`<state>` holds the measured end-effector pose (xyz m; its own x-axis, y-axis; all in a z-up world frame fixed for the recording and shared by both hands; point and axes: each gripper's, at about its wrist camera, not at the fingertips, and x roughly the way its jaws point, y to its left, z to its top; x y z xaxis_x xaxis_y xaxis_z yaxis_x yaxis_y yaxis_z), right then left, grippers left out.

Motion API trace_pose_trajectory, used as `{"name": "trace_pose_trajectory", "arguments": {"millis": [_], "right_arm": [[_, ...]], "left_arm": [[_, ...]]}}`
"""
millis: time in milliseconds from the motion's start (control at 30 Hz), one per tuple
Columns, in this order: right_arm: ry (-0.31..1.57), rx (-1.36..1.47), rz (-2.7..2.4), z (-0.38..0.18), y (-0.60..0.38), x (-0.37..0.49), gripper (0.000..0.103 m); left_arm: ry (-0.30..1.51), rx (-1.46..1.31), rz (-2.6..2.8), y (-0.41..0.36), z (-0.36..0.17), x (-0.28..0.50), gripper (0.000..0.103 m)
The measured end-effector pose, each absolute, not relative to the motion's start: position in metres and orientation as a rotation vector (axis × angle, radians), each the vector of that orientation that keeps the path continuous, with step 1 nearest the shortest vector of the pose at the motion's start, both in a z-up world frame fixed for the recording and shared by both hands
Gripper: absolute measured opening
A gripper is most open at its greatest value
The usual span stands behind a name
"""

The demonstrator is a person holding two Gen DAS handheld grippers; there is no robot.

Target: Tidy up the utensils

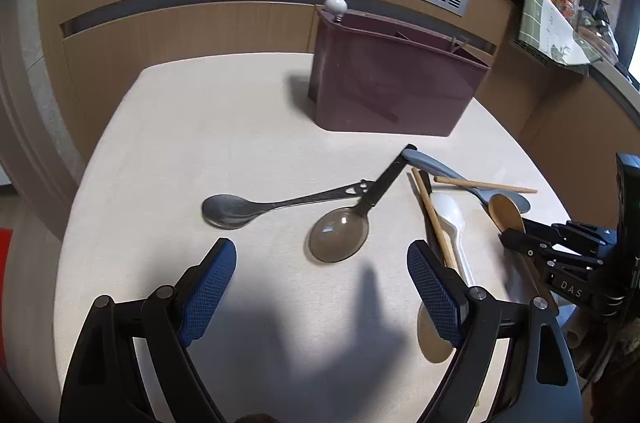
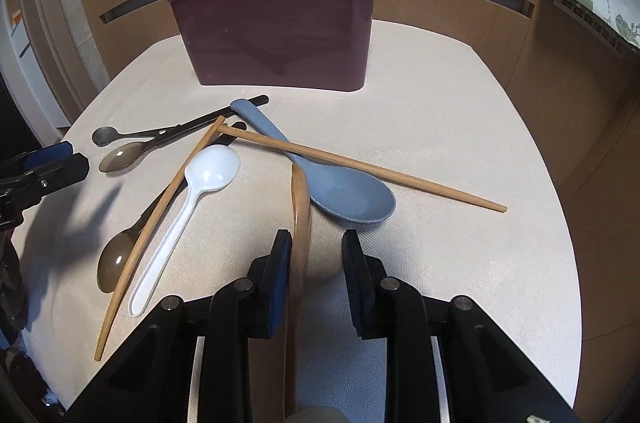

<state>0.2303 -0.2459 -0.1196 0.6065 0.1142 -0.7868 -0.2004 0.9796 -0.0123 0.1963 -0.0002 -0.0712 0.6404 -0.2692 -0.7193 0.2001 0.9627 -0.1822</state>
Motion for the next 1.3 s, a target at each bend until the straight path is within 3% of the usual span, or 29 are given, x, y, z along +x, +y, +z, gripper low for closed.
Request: {"name": "trace_pose_trajectory", "arguments": {"millis": [333,533,733,800,900,1000,1133,1167,1200,1300], "right_arm": [[0.895,-0.108,0.179,-0.122,-0.244,0.228,0.024],[0.891,-0.105,0.181,-0.122,-0.245,0.228,0.025],[0.898,-0.111,0.195,-0.123,-0.242,0.231,0.034],[0.904,-0.093,0.211,-0.123,-0.242,0.233,0.043],[0.913,-0.082,0.218,-0.123,-0.238,0.238,0.049],[0.918,-0.1,0.209,-0.123,-0.231,0.246,0.051],[0.924,-0.121,0.203,-0.123,-0.222,0.254,0.049],[0.922,-0.127,0.202,-0.123,-0.221,0.254,0.042],[0.918,-0.131,0.206,-0.123,-0.22,0.254,0.025],[0.908,-0.145,0.223,-0.12,-0.219,0.248,0.026]], "left_arm": [[0.93,-0.017,-0.337,-0.023,-0.087,0.231,0.067],[0.946,0.022,-0.297,-0.032,-0.088,0.246,0.062],[0.938,0.064,-0.281,-0.042,-0.089,0.245,0.058],[0.941,0.058,-0.287,-0.038,-0.09,0.242,0.058],[0.945,0.048,-0.301,-0.033,-0.089,0.231,0.058],[0.955,0.047,-0.332,-0.03,-0.088,0.22,0.058],[0.961,0.037,-0.372,-0.026,-0.087,0.213,0.059],[0.962,0.024,-0.375,-0.025,-0.086,0.213,0.058],[0.962,0.009,-0.377,-0.023,-0.086,0.214,0.058],[0.956,-0.037,-0.35,-0.015,-0.085,0.219,0.058]]}}
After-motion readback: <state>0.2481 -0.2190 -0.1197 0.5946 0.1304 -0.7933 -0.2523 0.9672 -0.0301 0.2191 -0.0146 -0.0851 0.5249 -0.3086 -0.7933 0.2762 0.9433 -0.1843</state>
